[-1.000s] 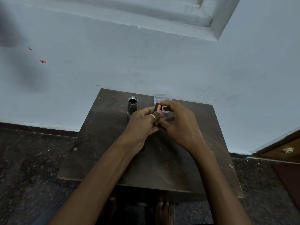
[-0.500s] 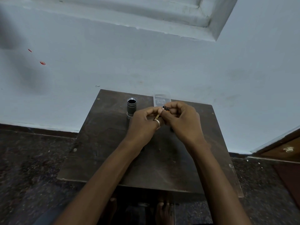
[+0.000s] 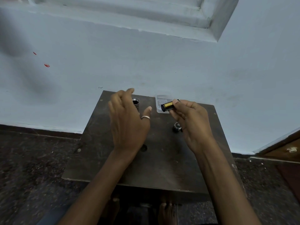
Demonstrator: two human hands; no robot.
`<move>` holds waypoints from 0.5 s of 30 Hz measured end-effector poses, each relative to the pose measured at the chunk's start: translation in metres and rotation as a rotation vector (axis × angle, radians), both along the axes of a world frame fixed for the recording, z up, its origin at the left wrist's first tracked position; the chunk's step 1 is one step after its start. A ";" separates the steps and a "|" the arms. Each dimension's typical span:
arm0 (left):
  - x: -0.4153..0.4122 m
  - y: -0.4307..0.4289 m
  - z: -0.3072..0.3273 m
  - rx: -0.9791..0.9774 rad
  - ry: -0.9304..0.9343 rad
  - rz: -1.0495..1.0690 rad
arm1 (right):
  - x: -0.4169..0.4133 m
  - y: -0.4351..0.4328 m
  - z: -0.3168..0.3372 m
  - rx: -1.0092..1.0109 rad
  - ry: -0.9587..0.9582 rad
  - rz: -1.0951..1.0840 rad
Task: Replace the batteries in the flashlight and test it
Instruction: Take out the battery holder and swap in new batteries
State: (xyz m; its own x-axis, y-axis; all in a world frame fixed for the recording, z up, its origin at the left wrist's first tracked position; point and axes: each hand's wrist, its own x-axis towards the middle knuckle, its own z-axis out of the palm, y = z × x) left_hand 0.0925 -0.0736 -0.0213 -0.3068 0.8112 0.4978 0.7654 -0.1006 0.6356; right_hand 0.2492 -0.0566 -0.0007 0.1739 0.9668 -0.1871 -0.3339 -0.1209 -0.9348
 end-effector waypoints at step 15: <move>-0.017 0.016 -0.015 -0.219 -0.014 -0.044 | 0.005 0.006 0.000 -0.229 0.477 -0.054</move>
State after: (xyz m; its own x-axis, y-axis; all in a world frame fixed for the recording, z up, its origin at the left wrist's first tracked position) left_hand 0.0756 -0.0576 -0.0363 -0.2742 0.9124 0.3040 0.7546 0.0082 0.6562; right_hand 0.2538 -0.0502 -0.0008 0.0667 0.8841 -0.4625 -0.7270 -0.2744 -0.6294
